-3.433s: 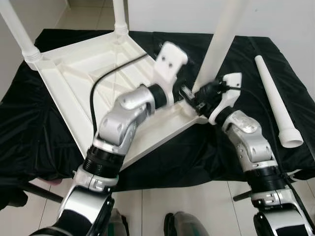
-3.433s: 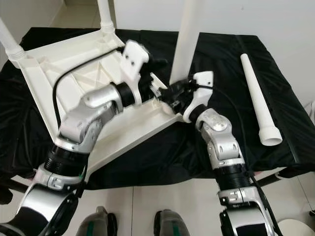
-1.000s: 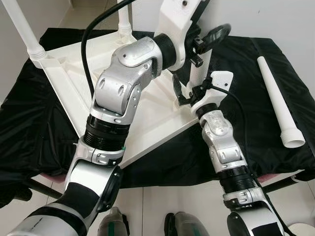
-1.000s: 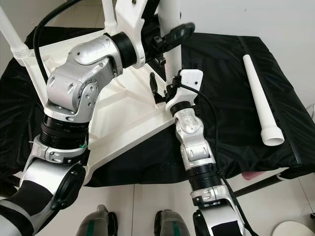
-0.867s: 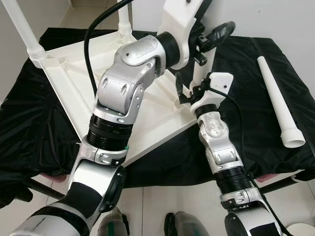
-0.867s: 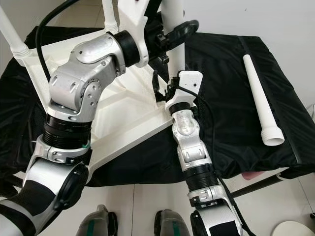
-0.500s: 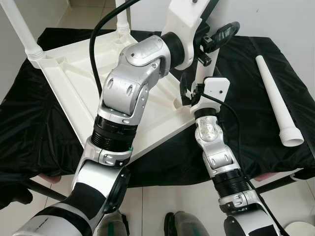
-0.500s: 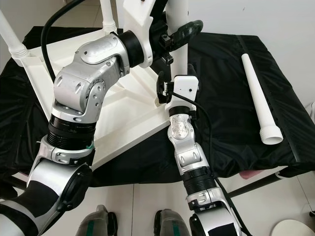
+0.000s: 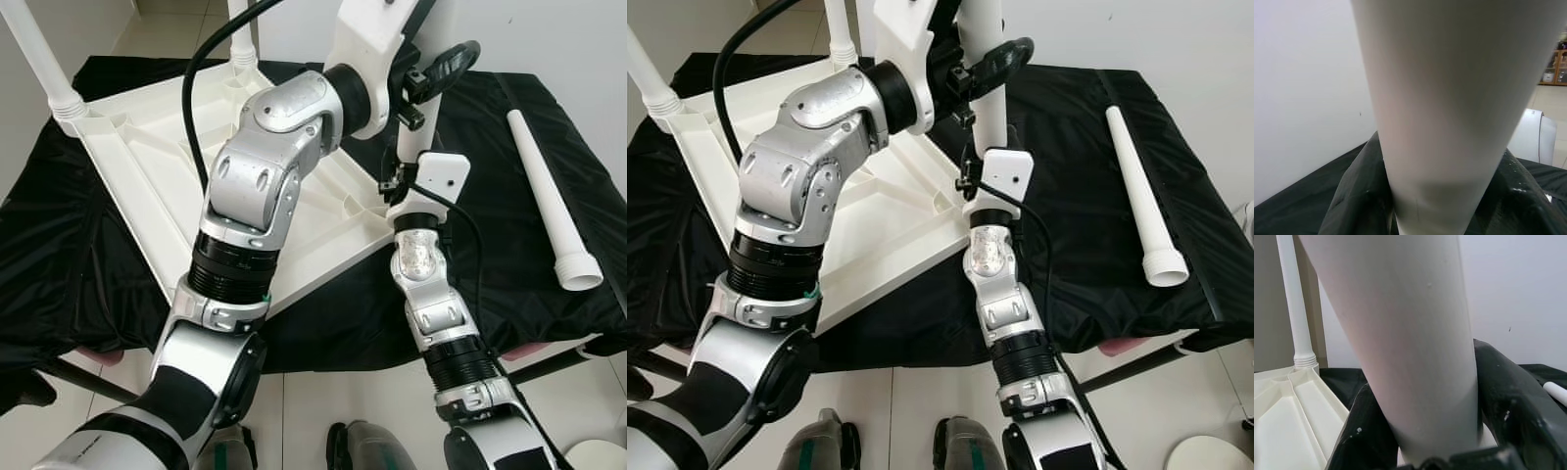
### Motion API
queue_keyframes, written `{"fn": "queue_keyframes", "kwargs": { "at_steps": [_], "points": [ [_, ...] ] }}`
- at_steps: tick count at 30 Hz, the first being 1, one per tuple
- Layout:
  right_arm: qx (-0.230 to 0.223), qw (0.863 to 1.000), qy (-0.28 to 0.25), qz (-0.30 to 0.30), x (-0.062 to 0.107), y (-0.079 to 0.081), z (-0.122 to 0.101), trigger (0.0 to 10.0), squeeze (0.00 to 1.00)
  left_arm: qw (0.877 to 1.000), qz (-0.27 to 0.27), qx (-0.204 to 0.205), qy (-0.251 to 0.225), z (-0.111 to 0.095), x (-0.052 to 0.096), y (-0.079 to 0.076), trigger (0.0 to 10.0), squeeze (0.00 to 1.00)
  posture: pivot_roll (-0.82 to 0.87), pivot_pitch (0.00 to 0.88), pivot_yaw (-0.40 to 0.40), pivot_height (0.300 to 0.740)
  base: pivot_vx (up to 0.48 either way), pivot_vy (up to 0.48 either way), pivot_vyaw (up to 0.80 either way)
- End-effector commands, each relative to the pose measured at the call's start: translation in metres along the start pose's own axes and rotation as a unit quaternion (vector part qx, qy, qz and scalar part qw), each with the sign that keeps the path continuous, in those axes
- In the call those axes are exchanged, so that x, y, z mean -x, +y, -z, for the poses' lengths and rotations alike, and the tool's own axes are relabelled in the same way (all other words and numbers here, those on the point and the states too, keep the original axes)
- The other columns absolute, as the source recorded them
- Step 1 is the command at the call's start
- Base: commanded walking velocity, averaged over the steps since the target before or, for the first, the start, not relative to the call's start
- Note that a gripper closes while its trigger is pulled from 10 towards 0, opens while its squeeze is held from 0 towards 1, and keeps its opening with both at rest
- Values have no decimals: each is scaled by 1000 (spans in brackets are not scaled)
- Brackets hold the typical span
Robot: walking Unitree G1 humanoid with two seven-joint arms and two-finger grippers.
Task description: Building children table
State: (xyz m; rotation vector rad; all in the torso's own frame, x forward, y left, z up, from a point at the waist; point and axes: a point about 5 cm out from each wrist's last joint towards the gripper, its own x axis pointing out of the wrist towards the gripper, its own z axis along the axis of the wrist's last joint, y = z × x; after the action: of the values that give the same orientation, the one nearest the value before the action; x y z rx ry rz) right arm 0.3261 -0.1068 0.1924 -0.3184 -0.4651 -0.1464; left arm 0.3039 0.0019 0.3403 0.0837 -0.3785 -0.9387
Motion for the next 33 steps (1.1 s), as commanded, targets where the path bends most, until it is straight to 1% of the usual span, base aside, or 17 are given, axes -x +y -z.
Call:
{"fn": "queue_keyframes", "kwargs": {
  "at_steps": [1,4,5,6,7,8,9,13,20,21,22,29,30,32,33],
  "points": [
    [-4,1000,0,13,2,-1,2,0,0,995,-102,-17,-9,-9,-1,8,10000,0,-93,25,-20,740,0,0,0],
    [-4,1000,0,13,2,-1,2,0,0,995,-102,-17,-9,-9,-1,8,10000,0,-93,25,-20,740,0,0,0],
    [-7,1000,-5,26,2,-5,0,0,0,995,-102,-17,-8,-9,0,8,10000,0,-94,24,-19,740,0,0,0],
    [-11,999,-9,39,2,-8,0,6784,0,995,-102,-17,-8,-8,0,8,10000,0,-95,23,-20,740,0,0,0],
    [-13,999,-10,45,2,-10,-1,8824,0,995,-102,-18,-7,-8,0,8,10000,0,-95,22,-21,740,0,0,0],
    [-13,999,-10,45,2,-10,-1,8824,0,995,-102,-18,-7,-8,0,8,10000,0,-95,22,-21,740,0,0,0],
    [-12,999,-11,50,2,-11,-1,10000,0,995,-102,-18,-7,-8,0,8,10000,0,-95,22,-21,740,0,0,0],
    [-9,998,-10,59,2,-13,0,10000,0,995,-102,-18,-8,-8,0,8,10000,0,-94,21,-21,740,0,0,0],
    [-9,998,-10,57,1,-11,0,10000,0,995,-102,-18,-8,-9,0,8,10000,0,-90,20,-20,740,0,0,0],
    [-9,998,-11,58,1,-11,0,10000,0,995,-101,-15,-10,-9,0,8,10000,745,-90,22,-19,740,0,0,0],
    [-9,998,-11,57,1,-11,0,10000,0,995,-99,-11,-11,-10,1,8,10000,1000,-90,24,-19,740,0,0,0],
    [-13,998,-11,60,1,-12,-1,10000,0,995,-102,-10,-10,-9,1,9,10000,1000,-93,27,-17,740,0,0,0],
    [-15,998,-9,62,1,-13,0,10000,0,995,-100,-9,-10,-9,1,8,10000,0,-94,27,-16,740,0,0,0],
    [-22,997,0,72,-1,-15,2,10000,0,996,-89,13,-15,-8,1,5,10000,0,-96,29,-14,740,0,0,0],
    [-22,997,0,72,-1,-15,2,10000,0,996,-89,13,-15,-8,1,5,10000,0,-96,29,-14,740,0,0,0]
  ]
}}
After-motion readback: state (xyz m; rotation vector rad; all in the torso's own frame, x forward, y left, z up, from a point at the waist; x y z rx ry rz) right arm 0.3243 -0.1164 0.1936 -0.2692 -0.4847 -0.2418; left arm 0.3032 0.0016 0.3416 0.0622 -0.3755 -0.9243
